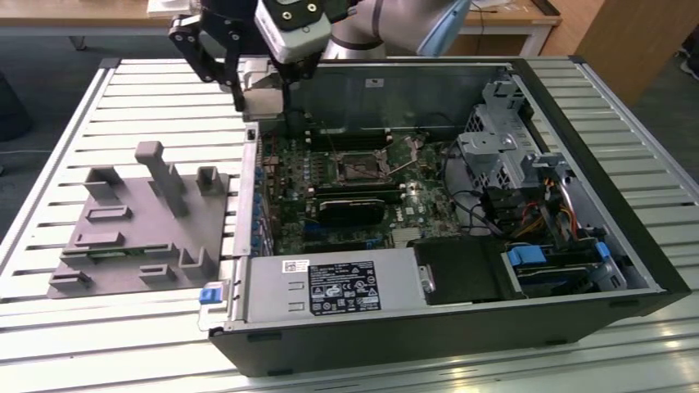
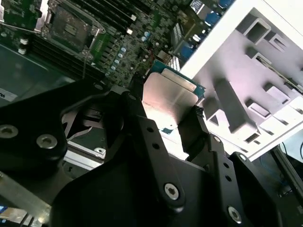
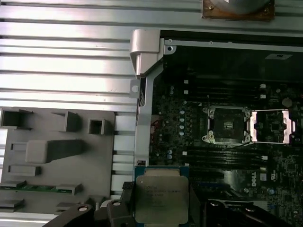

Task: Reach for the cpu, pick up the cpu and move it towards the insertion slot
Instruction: 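Pick up the cpu and move it towards the insertion slot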

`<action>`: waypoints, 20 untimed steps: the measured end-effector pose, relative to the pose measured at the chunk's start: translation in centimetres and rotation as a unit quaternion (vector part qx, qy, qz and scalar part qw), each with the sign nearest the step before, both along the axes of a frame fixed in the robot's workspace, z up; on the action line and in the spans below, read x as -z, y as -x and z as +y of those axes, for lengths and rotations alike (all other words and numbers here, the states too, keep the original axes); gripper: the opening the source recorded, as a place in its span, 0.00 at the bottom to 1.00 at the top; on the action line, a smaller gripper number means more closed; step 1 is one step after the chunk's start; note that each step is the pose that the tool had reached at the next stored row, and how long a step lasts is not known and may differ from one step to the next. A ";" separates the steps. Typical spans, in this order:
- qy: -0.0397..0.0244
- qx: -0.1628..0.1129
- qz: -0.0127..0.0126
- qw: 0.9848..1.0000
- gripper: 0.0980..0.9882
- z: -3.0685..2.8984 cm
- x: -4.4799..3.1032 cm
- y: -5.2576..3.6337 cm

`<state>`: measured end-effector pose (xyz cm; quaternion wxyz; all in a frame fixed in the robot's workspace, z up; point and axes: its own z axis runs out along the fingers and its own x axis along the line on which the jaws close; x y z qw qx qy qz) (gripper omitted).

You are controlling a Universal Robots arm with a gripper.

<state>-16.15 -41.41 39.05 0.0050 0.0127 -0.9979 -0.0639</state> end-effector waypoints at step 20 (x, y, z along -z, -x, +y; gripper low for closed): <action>0.001 0.002 0.000 1.000 0.50 1.52 0.56 -5.82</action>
